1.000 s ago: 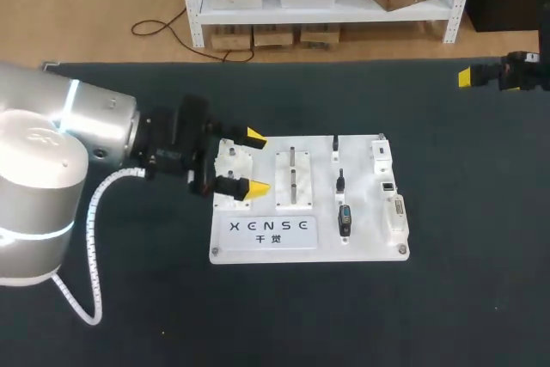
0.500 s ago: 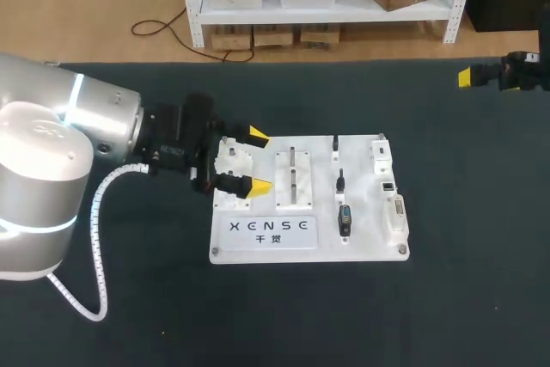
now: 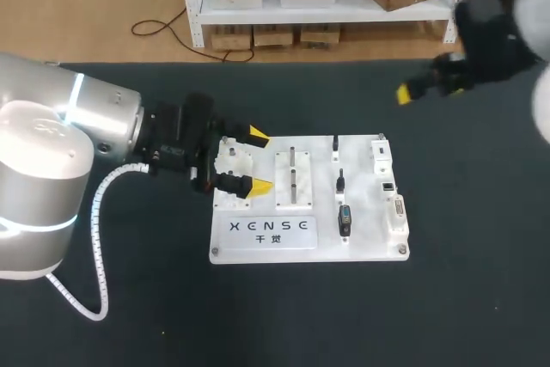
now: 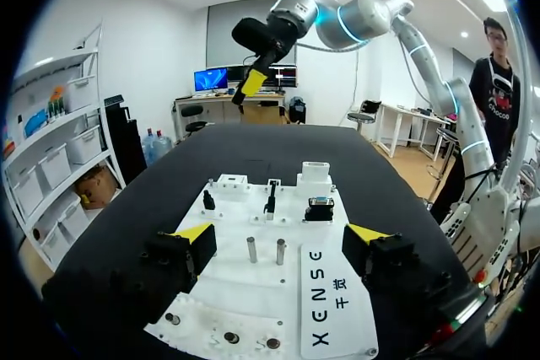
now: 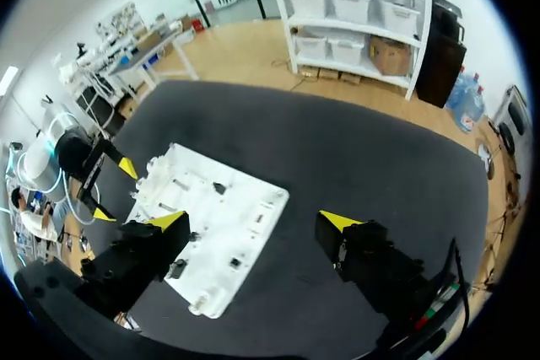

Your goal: Insert the Ethernet cable into its matching sockets.

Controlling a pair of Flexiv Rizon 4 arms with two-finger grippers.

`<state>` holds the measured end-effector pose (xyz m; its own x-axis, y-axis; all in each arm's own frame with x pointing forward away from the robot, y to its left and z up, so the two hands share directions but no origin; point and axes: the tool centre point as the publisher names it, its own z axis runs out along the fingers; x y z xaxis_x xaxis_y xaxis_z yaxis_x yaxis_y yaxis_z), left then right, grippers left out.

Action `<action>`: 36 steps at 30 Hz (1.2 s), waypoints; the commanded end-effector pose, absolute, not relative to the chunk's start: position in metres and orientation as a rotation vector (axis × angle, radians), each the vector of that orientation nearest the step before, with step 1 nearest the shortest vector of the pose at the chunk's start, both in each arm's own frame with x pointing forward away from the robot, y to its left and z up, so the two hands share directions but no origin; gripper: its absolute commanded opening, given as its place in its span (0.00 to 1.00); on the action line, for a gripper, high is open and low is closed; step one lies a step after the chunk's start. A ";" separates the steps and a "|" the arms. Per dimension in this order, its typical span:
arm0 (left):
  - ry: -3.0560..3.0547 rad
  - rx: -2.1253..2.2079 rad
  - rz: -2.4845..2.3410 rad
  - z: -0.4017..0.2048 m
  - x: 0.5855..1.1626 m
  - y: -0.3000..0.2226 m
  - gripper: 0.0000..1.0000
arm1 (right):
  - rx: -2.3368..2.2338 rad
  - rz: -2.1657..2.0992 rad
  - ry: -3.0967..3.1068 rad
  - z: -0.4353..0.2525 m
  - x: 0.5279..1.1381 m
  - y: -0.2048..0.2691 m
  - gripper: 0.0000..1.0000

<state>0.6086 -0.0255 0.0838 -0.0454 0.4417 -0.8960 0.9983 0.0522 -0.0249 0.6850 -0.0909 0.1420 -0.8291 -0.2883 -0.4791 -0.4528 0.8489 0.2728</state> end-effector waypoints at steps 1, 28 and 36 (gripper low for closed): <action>1.585 1.483 -0.950 0.083 0.609 -0.025 1.00 | -0.536 0.330 2.757 0.143 0.678 -0.062 1.00; 1.585 1.483 -0.950 0.083 0.609 -0.025 1.00 | -0.125 -0.043 3.079 0.057 0.641 0.018 1.00; 1.585 1.483 -0.950 0.083 0.609 -0.025 1.00 | -0.111 -0.020 3.119 0.039 0.630 0.017 1.00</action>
<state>0.6087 -0.0257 0.0841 -0.0461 0.4423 -0.8957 0.9983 0.0524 -0.0256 0.6309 0.0172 0.0438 -0.9971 -0.0738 -0.0184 -0.0736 0.9972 -0.0121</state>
